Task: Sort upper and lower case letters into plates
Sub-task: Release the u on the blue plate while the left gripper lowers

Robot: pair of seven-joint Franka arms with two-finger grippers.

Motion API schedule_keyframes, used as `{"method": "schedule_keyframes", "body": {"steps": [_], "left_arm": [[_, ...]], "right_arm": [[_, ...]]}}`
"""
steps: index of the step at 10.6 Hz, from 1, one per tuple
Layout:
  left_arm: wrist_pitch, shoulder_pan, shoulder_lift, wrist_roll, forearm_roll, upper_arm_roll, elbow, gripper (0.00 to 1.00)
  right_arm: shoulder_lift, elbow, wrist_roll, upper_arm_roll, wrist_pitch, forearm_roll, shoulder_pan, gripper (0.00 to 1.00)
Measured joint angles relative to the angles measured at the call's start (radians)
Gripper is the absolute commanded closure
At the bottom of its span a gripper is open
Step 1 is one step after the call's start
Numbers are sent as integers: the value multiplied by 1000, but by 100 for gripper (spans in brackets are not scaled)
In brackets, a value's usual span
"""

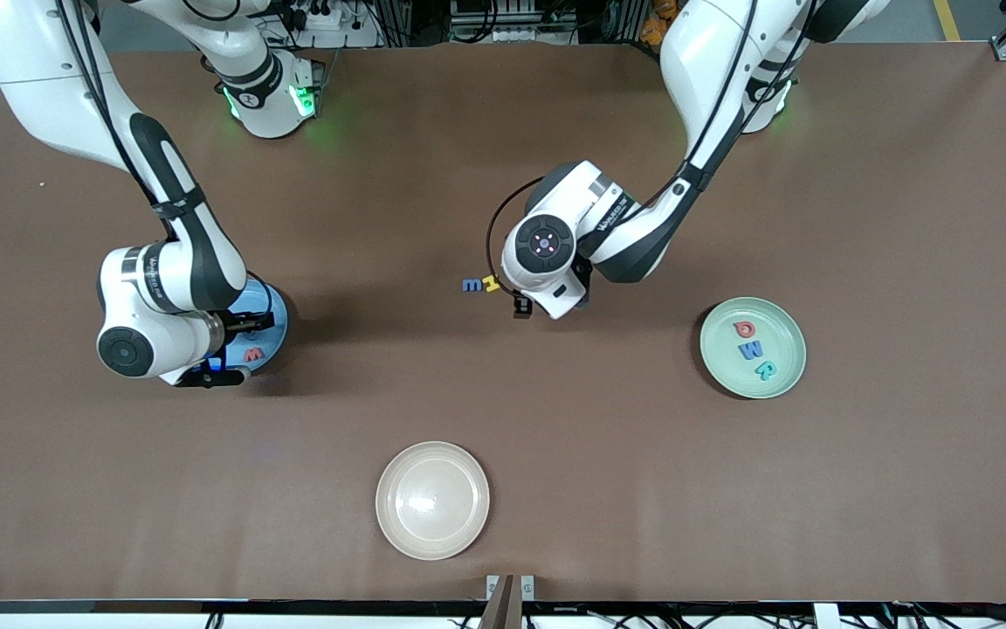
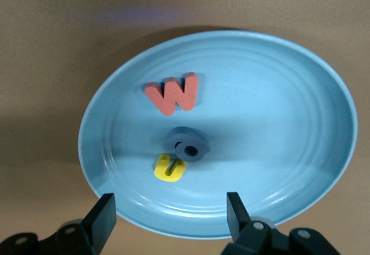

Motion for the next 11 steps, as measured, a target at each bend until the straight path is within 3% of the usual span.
{"method": "schedule_keyframes", "body": {"steps": [5, 9, 11], "left_arm": [[111, -67, 70, -139, 5, 40, 11, 0], [125, -116, 120, -194, 6, 56, 63, 0], [126, -180, 142, -215, 7, 98, 64, 0]], "right_arm": [[0, 0, 0, 1, 0, 0, 0, 14], [0, 0, 1, 1, 0, 2, 0, 14], [0, 0, 2, 2, 0, 2, 0, 14]]}}
